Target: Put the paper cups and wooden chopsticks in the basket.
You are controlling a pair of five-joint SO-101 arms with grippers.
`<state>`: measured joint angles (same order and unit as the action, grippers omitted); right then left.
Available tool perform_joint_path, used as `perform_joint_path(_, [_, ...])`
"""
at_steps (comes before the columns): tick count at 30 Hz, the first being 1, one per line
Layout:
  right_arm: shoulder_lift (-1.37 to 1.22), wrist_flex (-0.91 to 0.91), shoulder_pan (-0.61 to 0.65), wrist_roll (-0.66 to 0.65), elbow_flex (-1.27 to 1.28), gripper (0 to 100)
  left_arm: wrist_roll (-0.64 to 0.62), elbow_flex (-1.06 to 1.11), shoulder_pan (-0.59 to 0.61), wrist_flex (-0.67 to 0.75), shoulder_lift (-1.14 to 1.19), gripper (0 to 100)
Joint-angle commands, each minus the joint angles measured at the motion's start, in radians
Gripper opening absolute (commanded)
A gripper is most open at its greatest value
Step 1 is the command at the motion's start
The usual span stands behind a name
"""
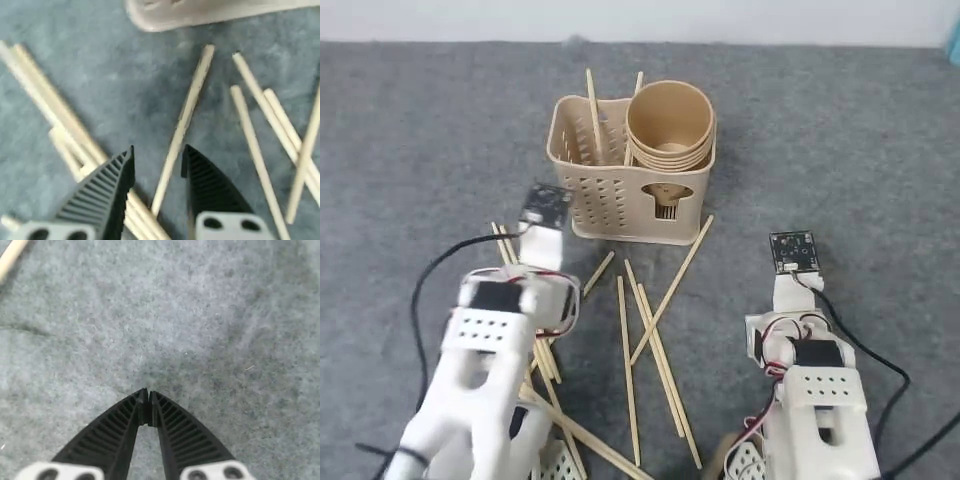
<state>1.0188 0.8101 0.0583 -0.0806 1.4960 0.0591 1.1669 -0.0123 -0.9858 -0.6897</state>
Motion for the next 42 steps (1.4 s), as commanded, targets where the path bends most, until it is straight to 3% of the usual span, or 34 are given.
perform_joint_path(1, [0.022,0.01,0.001,-0.015,-0.011,0.6,0.003,-0.024,-0.051,0.129,0.126,15])
perform_joint_path(11, [0.022,0.01,0.001,-0.017,-0.009,0.6,-0.028,-0.257,-0.052,0.135,0.562,14])
perform_joint_path(18, [0.022,0.01,-0.001,-0.018,-0.012,0.6,-0.021,-0.283,-0.071,0.043,0.585,14])
perform_joint_path(23, [0.022,0.01,-0.002,-0.018,-0.014,0.6,-0.021,-0.283,-0.152,-0.048,0.594,0])
perform_joint_path(29, [0.022,0.01,-0.004,-0.018,-0.014,0.6,-0.028,-0.24,-0.238,-0.087,0.583,1])
perform_joint_path(34, [0.022,0.01,-0.004,-0.02,-0.014,0.6,-0.02,-0.254,-0.23,-0.164,0.468,1])
perform_joint_path(42, [0.022,0.01,-0.005,-0.02,-0.015,0.6,0.086,-0.269,-0.189,-0.387,-0.057,1])
